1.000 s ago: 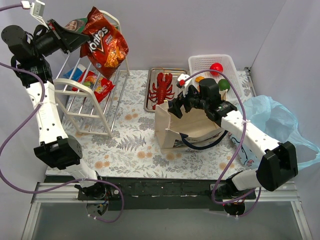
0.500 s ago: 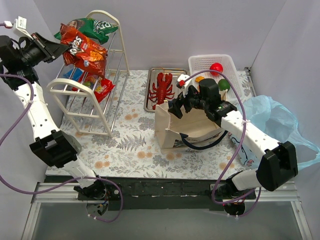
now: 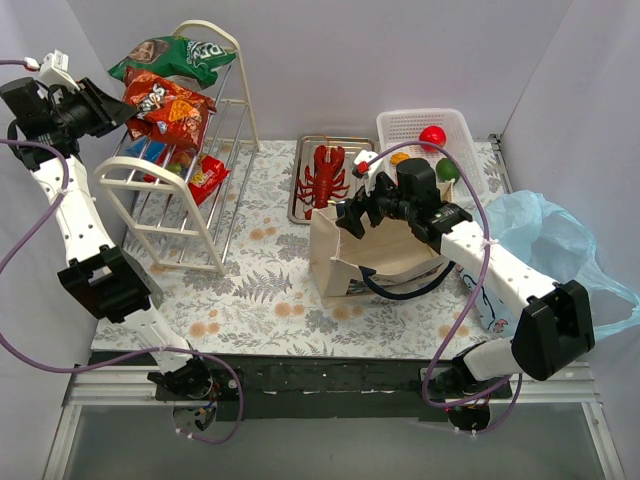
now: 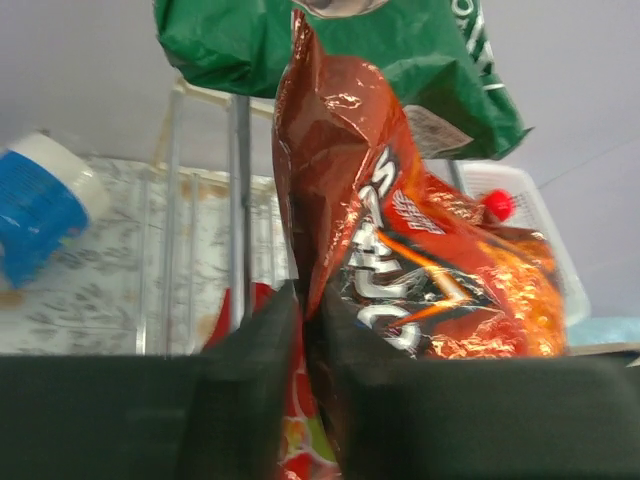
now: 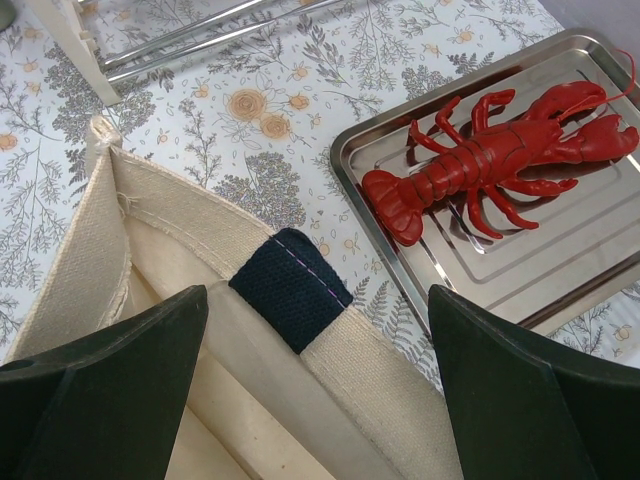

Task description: Untie the knot of the grocery bags and take out the mixed food

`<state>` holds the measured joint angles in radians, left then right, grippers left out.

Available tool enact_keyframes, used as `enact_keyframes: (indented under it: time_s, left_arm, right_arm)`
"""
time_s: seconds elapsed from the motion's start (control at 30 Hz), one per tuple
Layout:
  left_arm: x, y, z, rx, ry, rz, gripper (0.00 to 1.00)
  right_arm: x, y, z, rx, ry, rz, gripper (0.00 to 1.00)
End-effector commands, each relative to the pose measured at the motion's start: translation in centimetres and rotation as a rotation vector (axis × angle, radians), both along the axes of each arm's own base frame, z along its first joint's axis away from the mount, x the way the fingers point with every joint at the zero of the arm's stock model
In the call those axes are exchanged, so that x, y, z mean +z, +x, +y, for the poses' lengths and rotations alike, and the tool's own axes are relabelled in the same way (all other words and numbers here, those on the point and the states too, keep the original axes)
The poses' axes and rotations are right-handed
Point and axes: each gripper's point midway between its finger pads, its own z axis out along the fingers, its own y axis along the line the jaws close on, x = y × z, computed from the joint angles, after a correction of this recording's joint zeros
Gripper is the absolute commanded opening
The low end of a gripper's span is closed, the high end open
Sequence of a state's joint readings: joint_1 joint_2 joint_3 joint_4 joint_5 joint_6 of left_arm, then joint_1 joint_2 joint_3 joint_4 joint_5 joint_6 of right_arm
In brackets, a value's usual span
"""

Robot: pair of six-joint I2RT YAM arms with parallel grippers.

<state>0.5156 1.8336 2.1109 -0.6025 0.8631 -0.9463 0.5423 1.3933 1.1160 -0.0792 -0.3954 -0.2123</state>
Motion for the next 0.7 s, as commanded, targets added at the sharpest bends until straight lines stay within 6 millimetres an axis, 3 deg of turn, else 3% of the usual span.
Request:
enact_keyframes:
  time_s: [0.0,0.23,0.33,0.37,0.4,0.43,0.57,0.63,0.67]
  left_arm:
    - [2.1,-0.3,1.7,0.11,0.116,-0.056,0.37]
    - [4.6,-1.2,1.8,0.155,0.166,-0.131,0.66]
    - [6.6,-2.1,1.6,0.181,0.206,-0.2,0.76]
    - [8.2,-3.1,1.2,0.186,0.234,-0.258,0.78]
    - [8.9,-3.5,1.1,0.195,0.255,-0.29,0.8]
    - [9.9,-4.1,0.9,0.204,0.276,-0.328,0.98]
    - [14.4,-6.6,-0.4,0.216,0.355,-0.486,0.98]
    - [16.2,-7.6,-1.9,0.164,0.364,-0.53,0.98]
    - [16.5,-7.9,-2.7,0.129,0.363,-0.541,0.98]
  right_arm:
    - [0.6,0.3,-0.1,-0.011,0.01,-0.014,0.98]
    - [1.5,0.8,-0.4,-0.036,0.003,-0.032,0.98]
    - [2.5,1.5,-0.9,-0.075,-0.016,-0.041,0.99]
    - [2.7,1.7,-1.1,-0.087,-0.027,-0.041,0.99]
    - [1.9,1.8,-1.7,-0.116,-0.074,-0.01,0.99]
    - [3.2,2.2,-1.8,-0.127,-0.078,-0.025,0.99]
    - [3.8,3.2,-3.5,-0.221,-0.17,0.02,0.99]
    - [3.1,4.0,-5.6,-0.358,-0.238,0.062,0.99]
    - [4.4,4.6,-6.3,-0.41,-0.25,0.041,0.99]
